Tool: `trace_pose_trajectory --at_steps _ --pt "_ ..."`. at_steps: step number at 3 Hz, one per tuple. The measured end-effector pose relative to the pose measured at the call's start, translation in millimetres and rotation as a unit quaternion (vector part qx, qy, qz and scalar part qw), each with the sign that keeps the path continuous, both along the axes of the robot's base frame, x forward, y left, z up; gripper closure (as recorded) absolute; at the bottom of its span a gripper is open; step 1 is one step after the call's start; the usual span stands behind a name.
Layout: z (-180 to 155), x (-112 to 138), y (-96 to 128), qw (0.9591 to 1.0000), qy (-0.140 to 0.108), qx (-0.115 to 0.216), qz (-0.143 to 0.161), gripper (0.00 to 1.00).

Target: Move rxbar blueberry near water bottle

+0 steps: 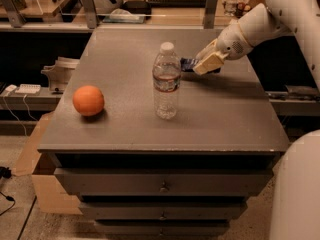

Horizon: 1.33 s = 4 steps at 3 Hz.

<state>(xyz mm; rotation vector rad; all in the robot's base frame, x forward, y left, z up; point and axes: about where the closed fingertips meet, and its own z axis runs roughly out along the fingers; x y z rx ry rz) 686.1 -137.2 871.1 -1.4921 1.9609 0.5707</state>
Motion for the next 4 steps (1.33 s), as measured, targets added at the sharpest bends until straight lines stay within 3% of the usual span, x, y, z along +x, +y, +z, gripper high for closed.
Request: trace_pose_trajectory --at_steps 1,2,4 --pt "-24.9 -28.1 4.1 0.9990 0.035 0.003 0.026 1.00" --pt "-39.8 -46.6 7.5 0.9977 0.054 0.001 0.042 1.00" --pt "-36.4 -54.6 13.6 0.9973 0.051 -0.003 0.053 1.00"
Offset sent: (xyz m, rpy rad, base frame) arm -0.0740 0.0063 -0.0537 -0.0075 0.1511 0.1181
